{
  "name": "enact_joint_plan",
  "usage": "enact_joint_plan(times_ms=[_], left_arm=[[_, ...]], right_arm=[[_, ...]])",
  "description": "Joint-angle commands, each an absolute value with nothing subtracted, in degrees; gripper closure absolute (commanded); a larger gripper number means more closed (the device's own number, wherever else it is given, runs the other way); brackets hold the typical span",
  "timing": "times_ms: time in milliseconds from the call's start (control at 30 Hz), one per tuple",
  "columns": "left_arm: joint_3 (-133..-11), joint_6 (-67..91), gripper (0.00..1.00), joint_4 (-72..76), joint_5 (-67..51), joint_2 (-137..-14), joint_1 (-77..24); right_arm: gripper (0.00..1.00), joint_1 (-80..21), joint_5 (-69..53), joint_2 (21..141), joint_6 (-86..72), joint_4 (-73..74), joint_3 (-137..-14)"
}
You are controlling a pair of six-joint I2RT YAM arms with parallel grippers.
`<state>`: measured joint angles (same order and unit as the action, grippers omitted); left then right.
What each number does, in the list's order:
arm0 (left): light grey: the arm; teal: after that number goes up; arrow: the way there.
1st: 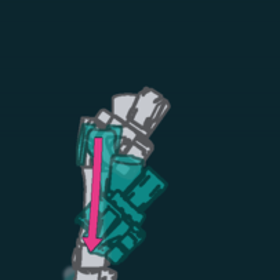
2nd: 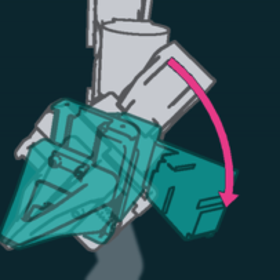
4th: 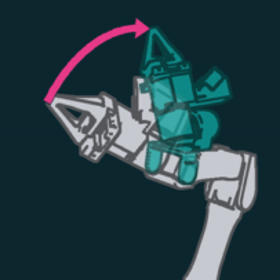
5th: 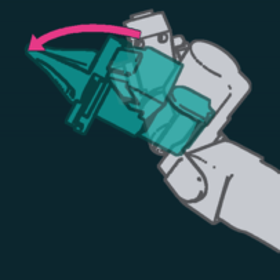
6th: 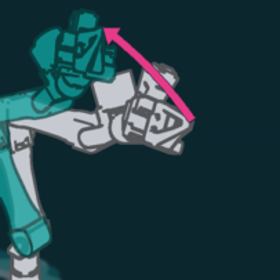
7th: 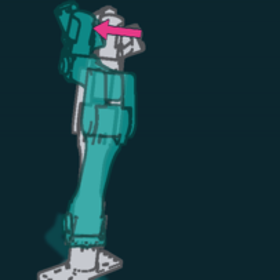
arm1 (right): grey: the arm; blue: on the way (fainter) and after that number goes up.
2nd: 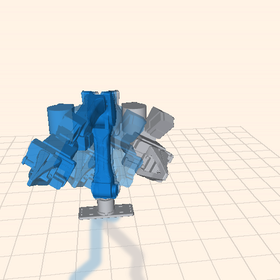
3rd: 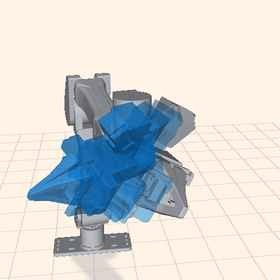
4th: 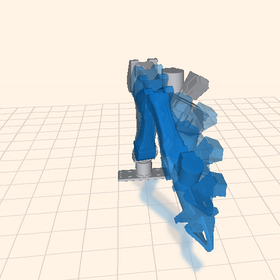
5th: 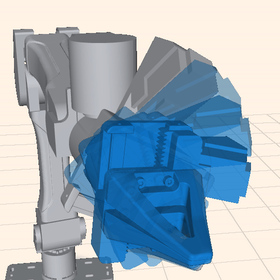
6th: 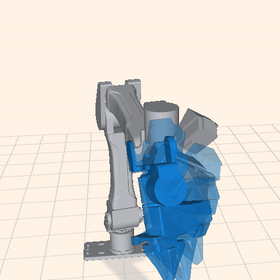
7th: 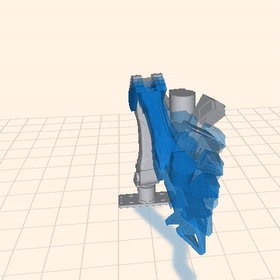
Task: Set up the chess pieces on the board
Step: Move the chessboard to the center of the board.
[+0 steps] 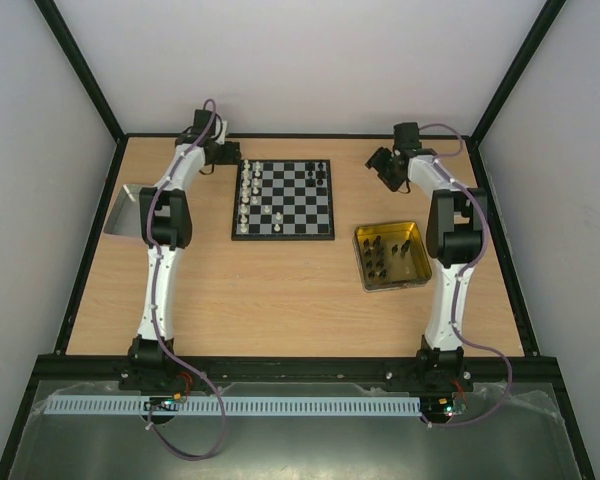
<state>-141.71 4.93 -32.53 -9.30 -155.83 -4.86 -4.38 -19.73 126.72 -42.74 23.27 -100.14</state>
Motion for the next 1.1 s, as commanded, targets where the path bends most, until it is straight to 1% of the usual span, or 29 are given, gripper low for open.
enact_joint_plan(times_ms=[0, 633, 867, 1067], left_arm=[[-141.8, 4.9, 0.18, -36.4, -10.6, -157.4, -5.2], [-139.1, 3.2, 0.21, -38.6, -11.7, -156.8, -5.5], [-138.4, 2.1, 0.21, -40.2, -11.9, -156.8, -5.8], [-137.6, 1.4, 0.23, -40.7, -11.7, -156.6, -5.9]], right_arm=[[0.28, -5.2, -20.8, 129.5, -43.1, 25.4, -103.6], [0.29, -6.3, -21.7, 132.5, -43.4, 28.1, -107.8], [0.29, -6.6, -22.9, 135.5, -43.7, 30.2, -111.5], [0.32, -7.6, -23.7, 138.8, -43.9, 32.5, -115.1]])
